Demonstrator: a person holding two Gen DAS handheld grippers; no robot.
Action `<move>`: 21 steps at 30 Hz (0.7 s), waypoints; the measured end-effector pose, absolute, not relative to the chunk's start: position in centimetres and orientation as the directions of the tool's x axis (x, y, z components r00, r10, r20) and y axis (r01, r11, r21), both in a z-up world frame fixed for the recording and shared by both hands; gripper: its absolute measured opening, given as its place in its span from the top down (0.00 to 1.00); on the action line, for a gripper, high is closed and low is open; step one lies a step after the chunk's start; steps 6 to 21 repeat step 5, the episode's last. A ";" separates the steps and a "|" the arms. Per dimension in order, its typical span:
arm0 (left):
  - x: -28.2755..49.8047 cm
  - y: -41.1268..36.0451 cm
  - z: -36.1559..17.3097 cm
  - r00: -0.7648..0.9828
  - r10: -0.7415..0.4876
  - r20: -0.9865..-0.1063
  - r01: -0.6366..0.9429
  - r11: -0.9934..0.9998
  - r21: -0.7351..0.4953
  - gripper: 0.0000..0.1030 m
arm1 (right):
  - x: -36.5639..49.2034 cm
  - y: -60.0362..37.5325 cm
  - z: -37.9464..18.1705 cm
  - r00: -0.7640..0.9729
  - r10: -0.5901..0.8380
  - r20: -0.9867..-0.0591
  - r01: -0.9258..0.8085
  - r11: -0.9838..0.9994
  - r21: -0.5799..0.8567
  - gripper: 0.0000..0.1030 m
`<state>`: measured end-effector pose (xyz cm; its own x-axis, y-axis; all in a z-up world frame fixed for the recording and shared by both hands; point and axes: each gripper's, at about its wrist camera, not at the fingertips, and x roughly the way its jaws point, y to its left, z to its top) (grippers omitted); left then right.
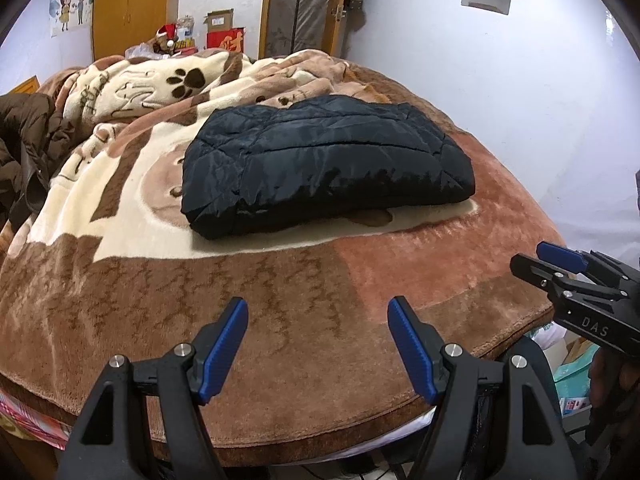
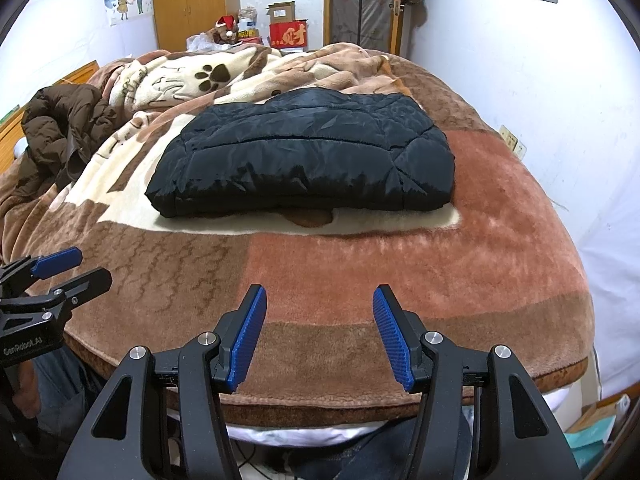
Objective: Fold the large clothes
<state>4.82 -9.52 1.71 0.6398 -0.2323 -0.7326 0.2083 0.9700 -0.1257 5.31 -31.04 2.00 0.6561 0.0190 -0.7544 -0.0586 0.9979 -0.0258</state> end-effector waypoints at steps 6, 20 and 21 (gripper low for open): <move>5.0 -9.7 1.7 0.644 -0.219 -0.733 0.201 0.973 -0.114 0.28 | 5.3 -31.0 2.0 0.657 0.019 -0.754 -0.058 0.998 -0.026 0.46; 5.0 -9.7 1.7 0.644 -0.219 -0.733 0.201 0.973 -0.114 0.28 | 5.3 -31.0 2.0 0.657 0.019 -0.754 -0.058 0.998 -0.026 0.46; 5.0 -9.7 1.7 0.644 -0.219 -0.733 0.201 0.973 -0.114 0.28 | 5.3 -31.0 2.0 0.657 0.019 -0.754 -0.058 0.998 -0.026 0.46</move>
